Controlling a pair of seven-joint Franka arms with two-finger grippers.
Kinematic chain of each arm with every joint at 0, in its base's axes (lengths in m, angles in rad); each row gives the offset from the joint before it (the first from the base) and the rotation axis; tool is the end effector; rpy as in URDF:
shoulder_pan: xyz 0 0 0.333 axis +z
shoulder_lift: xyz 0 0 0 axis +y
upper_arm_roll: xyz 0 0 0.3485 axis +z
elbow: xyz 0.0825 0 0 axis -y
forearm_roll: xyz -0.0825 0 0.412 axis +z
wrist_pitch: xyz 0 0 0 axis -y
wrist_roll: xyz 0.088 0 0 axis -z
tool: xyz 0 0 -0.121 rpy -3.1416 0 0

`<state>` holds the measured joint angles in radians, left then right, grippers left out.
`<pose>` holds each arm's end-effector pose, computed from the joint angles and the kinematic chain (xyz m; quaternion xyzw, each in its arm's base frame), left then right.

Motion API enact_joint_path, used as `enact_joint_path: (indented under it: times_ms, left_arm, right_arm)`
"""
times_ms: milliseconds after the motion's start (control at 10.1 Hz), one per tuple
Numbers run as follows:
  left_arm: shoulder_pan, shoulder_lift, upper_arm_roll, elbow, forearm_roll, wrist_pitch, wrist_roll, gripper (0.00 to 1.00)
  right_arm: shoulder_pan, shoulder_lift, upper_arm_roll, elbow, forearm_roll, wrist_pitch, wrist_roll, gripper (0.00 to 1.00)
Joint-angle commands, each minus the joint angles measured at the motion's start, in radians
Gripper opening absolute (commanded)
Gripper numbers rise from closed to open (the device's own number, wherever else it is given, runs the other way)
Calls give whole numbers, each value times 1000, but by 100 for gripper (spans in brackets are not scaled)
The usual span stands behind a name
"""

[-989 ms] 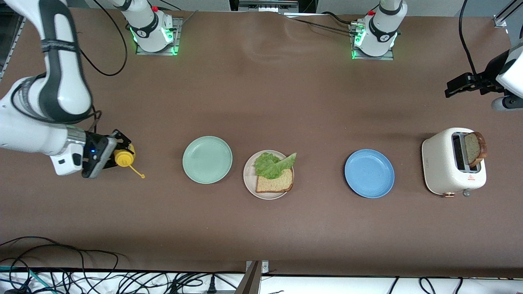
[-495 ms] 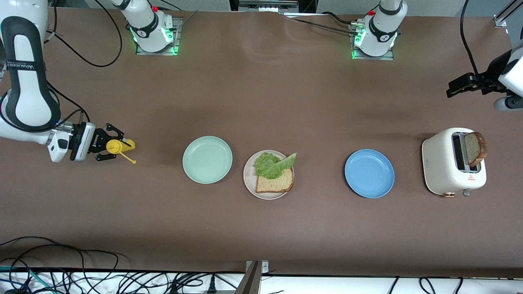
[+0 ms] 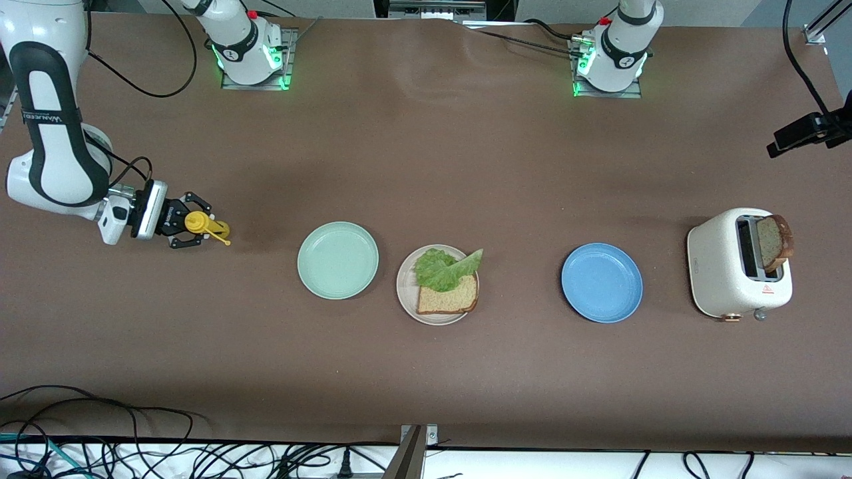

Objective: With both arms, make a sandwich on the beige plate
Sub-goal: 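Carry the mustard bottle back to its spot with the right gripper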

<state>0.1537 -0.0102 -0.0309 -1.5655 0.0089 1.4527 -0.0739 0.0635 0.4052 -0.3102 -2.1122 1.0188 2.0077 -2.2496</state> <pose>0.5604 0.0702 0.6418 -0.9938 -0.0984 0.0514 0.0033 0.5651 -0.0798 0.2096 -0.7308 -0.5672 -0.2448 0.2902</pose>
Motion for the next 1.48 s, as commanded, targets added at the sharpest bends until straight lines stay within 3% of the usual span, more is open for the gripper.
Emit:
enact_joint_path:
  times_ms: [0,99,692,791,989,1187,1286,1385]
  left_arm:
    - [1,-4,-12,22,33,-17,2,100]
    - [1,-4,-14,22,25,-17,3,100]
    - [-5,-2,-32,24,36,-18,2,100]
    - [-2,2,-29,22,39,-15,2,100]
    - [-5,6,-23,6,40,1,0,100]
    - [4,10,-18,-14,61,47,0,100]
    - [4,25,-20,-25,116,76,0,100]
    - [6,57,-18,-24,135,80,0,100]
  right_arm:
    - [-27,10,16,-57,107,10,-134,0]
    - [-27,32,16,-58,145,10,-183,0]
    - [-27,41,17,-61,173,3,-232,0]
    - [-27,41,17,-65,173,2,-231,26]
    - [-27,43,17,-66,173,6,-231,29]
    - [-27,41,19,-66,173,5,-219,74]
    - [-27,41,19,-66,172,0,-217,87]
    - [-28,43,19,-66,172,-1,-222,88]
